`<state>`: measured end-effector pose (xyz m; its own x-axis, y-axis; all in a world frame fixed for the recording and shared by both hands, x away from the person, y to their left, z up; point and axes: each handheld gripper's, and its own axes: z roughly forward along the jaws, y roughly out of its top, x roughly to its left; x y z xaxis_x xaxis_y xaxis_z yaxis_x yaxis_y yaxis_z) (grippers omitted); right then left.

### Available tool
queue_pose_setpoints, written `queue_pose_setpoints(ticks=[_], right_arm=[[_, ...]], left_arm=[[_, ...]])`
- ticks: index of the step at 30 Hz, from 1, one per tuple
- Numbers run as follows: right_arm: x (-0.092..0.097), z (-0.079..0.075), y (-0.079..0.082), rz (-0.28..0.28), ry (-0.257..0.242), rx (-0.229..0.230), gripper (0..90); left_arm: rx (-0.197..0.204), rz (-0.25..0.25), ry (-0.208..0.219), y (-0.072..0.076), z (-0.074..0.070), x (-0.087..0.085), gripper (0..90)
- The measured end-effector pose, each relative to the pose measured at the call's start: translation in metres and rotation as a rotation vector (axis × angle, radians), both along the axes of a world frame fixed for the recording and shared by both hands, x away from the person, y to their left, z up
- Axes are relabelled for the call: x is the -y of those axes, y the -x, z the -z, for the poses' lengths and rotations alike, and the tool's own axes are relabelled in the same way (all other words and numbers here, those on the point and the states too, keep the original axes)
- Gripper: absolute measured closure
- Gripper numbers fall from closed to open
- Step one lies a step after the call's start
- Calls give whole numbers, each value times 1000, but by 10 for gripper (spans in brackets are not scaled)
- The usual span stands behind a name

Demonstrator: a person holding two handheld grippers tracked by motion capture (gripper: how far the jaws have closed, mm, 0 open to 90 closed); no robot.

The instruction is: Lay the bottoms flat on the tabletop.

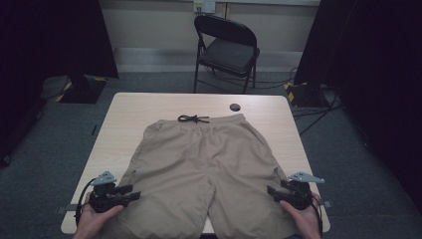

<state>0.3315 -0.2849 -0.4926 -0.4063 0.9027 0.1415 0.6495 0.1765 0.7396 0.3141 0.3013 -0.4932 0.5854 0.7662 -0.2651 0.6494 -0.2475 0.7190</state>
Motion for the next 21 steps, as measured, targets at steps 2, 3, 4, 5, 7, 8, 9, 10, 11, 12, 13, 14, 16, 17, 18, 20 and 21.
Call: queue_pose_setpoints(ticks=[2, 3, 4, 5, 7, 8, 9, 10, 11, 12, 13, 14, 16, 17, 18, 20, 21], right_arm=[[1, -3, -2, 9, -7, 10, 333], [1, -6, -4, 14, -7, 19, 329], [2, -9, -6, 18, -14, 27, 326], [3, -12, -8, 25, -17, 33, 319], [8, -19, -13, 37, -26, 46, 312], [11, -22, -15, 51, -34, 56, 312], [15, -24, -17, 64, -42, 62, 311], [20, -25, -19, 79, -50, 67, 311], [24, -25, -20, 97, -48, 73, 312], [28, -24, -21, 113, -43, 77, 312], [32, -22, -20, 128, -47, 76, 313], [36, -18, -19, 146, -43, 75, 320], [41, -8, -17, 173, -33, 65, 321], [44, -4, -16, 176, -34, 48, 319], [46, -2, -16, 180, -34, 42, 318], [50, 0, -15, 198, -42, 37, 313], [50, 1, -15, 199, -51, 30, 309]], left_arm=[[11, -1, 13, -1, -4, 1, 480], [20, 2, 17, -3, -7, 1, 475], [27, 2, 26, -6, -10, 0, 467], [39, -5, 32, -8, -14, -2, 453], [48, -28, 33, -13, -21, -6, 434], [44, -42, 29, -16, -23, -8, 429], [39, -49, 28, -20, -25, -13, 422], [44, -69, 23, -22, -25, -16, 417], [42, -88, 26, -25, -25, -21, 411], [29, -108, 40, -27, -24, -26, 402], [22, -131, 45, -29, -23, -30, 386], [30, -157, 53, -28, -21, -34, 371], [43, -185, 57, -25, -17, -40, 370], [40, -194, 50, -24, -15, -43, 369], [36, -208, 46, -23, -13, -44, 361], [25, -203, 31, -21, -7, -46, 337], [12, -209, 27, -21, -4, -45, 336]])
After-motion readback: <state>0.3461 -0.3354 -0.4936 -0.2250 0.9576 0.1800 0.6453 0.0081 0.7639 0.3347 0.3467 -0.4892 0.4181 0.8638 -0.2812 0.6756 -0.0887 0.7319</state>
